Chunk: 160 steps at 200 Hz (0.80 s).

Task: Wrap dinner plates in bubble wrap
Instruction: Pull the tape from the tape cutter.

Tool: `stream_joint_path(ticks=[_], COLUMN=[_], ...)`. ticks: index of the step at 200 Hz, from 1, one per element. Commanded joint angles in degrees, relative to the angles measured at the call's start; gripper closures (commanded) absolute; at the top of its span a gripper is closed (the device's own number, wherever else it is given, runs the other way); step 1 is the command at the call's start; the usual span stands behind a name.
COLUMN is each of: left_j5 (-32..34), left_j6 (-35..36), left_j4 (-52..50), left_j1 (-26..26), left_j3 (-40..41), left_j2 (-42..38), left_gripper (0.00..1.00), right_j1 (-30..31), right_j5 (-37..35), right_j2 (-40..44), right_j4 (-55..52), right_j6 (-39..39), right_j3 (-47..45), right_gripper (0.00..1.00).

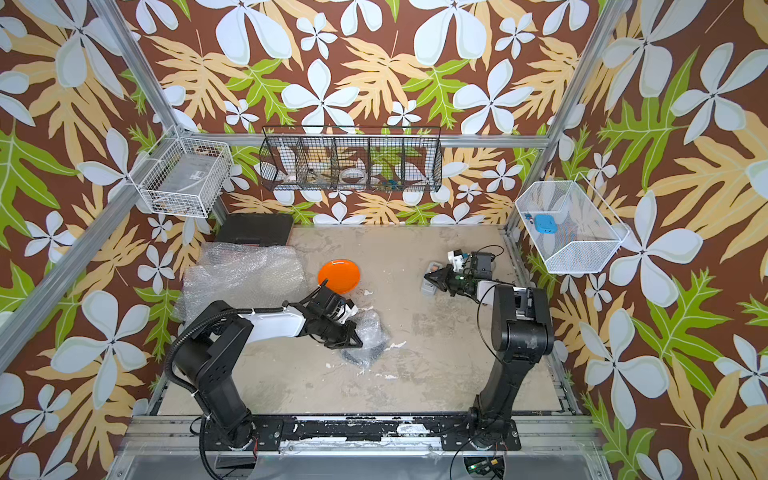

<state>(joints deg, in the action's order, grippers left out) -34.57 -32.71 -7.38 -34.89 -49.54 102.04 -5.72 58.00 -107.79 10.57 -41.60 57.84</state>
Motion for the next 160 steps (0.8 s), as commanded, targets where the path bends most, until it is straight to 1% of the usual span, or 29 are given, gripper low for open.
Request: stream_joint_path(ticks=[1, 54, 86, 100, 112, 127, 160], left_j5=[5.88, 5.75, 5.65, 5.57, 5.65, 5.78, 5.89], left_j6=[0.43, 0.49, 0.52, 0.54, 0.52, 0.53, 0.54], left_j4=[-7.93, -7.94, -7.97, -7.92, -7.97, -7.92, -7.78], left_j1=[0.09, 0.07, 0.11, 0.09, 0.09, 0.09, 0.09], left_j3=[0.41, 0.83, 1.24, 1.52, 1.59, 1.72, 1.99], left_j2=[0.18, -0.35, -1.0, -1.27, -1.49, -1.58, -1.41], left_gripper=[1.0, 1.0, 1.0, 1.0, 1.0, 1.0, 1.0], right_j1=[0.81, 3.56, 6.13, 8.08, 9.44, 10.35, 10.86], right_j5=[0.85, 0.54, -0.89, -2.61, -3.47, -3.92, -3.36], right_j2=[3.19, 16.38, 23.92, 26.11, 26.9, 26.51, 19.32], right_j4=[-0.18, 1.82, 0.38, -1.41, -1.18, 1.75, 4.97], right_j6=[-2.14, -7.19, -9.34, -9.39, -9.91, -11.19, -9.22], right_j3=[-3.63, -17.56, -24.18, -26.21, -28.24, -30.97, -32.81], right_gripper=[1.0, 1.0, 1.0, 1.0, 1.0, 1.0, 1.0])
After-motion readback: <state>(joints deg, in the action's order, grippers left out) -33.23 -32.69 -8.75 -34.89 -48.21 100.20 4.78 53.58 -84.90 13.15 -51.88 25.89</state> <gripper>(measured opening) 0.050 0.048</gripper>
